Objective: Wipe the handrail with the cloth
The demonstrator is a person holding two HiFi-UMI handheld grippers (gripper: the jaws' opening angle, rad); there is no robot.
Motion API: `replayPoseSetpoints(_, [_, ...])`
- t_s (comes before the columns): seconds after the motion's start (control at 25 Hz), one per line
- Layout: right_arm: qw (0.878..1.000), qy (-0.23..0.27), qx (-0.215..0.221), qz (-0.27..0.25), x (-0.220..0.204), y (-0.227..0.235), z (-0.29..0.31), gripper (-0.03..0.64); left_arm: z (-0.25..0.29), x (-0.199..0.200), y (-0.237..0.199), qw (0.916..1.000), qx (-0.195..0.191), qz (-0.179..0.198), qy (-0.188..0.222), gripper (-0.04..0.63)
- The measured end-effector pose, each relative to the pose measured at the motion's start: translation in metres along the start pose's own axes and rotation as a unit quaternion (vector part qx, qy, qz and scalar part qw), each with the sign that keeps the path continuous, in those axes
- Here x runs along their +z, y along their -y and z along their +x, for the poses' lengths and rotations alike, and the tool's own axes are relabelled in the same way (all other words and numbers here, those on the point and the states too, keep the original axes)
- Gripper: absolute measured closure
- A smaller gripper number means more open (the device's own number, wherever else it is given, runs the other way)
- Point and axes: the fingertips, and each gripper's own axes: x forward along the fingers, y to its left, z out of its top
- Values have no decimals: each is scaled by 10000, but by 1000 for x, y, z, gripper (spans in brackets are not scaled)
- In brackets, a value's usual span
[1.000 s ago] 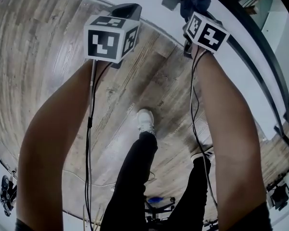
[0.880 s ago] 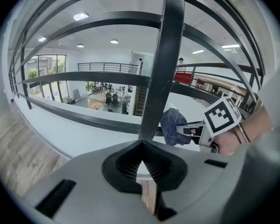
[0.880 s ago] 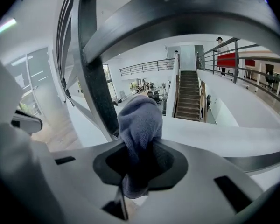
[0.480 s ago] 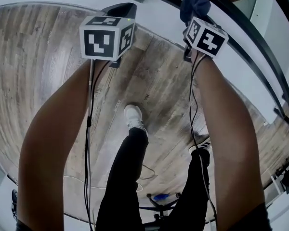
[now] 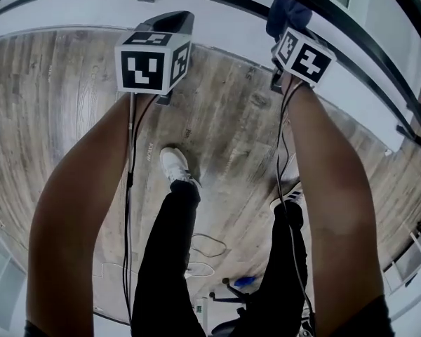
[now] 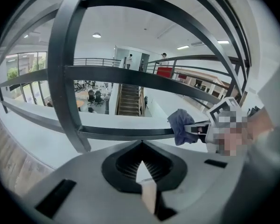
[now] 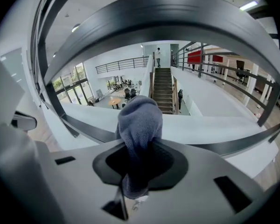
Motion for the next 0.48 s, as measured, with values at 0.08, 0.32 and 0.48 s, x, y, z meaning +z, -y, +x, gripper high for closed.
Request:
replayPoseSetpoints(0.08, [9999, -12, -88, 106, -3, 25, -4, 541, 8, 1, 21, 9999, -94, 47, -29, 592])
replayPoseSetpoints(0.32, [9996, -71, -248, 97, -15, 88, -11, 541, 35, 4, 82, 9993, -268, 243, -100, 592])
replayPoseSetpoints(0.48, [9995, -67, -306, -17, -18, 121, -19, 541, 49, 6, 123, 9983, -470, 307, -146, 592])
